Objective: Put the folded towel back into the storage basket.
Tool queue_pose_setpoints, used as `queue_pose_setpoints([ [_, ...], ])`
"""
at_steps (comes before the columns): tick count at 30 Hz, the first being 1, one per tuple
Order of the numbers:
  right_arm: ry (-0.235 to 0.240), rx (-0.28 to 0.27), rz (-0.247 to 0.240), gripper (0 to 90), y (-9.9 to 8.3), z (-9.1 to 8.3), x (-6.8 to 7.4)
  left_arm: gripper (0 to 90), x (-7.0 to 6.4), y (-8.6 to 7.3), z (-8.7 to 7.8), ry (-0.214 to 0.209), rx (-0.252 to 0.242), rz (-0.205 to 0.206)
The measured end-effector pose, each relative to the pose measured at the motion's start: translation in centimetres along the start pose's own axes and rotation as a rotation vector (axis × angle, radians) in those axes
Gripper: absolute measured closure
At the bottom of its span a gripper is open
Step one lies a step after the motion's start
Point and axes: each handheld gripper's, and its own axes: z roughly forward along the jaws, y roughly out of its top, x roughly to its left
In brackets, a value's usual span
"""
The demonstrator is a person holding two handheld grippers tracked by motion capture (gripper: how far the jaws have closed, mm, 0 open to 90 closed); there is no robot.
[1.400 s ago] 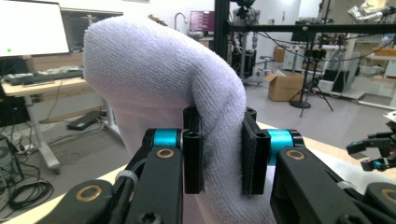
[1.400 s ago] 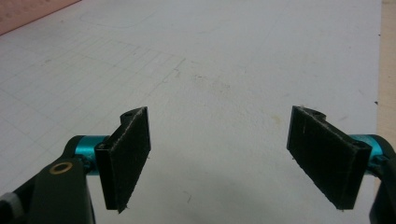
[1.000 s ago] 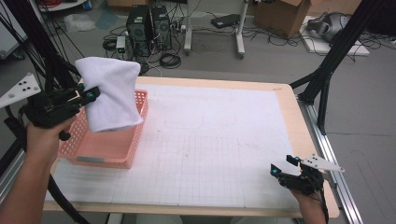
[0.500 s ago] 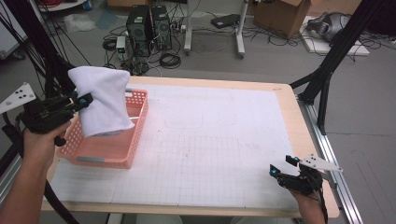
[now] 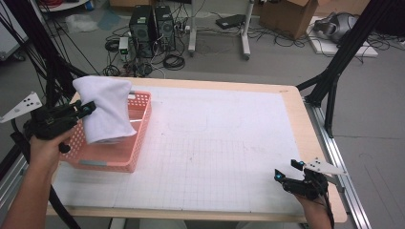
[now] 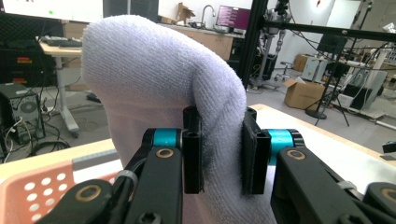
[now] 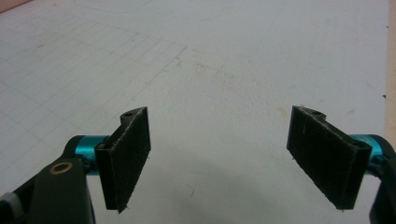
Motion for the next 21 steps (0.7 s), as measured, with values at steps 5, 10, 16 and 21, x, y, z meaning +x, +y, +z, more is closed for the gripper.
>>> queue_pose_setpoints([
  [5, -0.005, 0.001, -0.001, 20.5, 0.0, 0.0, 0.0, 73.8, 0.7, -0.8, -0.2, 0.006, 0.006, -0.018],
  [10, -0.006, 0.001, 0.001, 20.5, 0.0, -0.1, 0.0, 73.8, 1.0, -1.2, 0.1, 0.002, 0.002, -0.032],
  [16, -0.008, 0.001, -0.003, 20.5, 0.0, -0.1, 0.0, 73.8, 0.8, -1.0, 0.5, -0.021, -0.006, -0.028],
  [21, -0.009, 0.002, -0.001, 20.6, 0.0, -0.2, 0.0, 73.8, 1.1, -1.7, 0.6, -0.016, 0.008, -0.039],
])
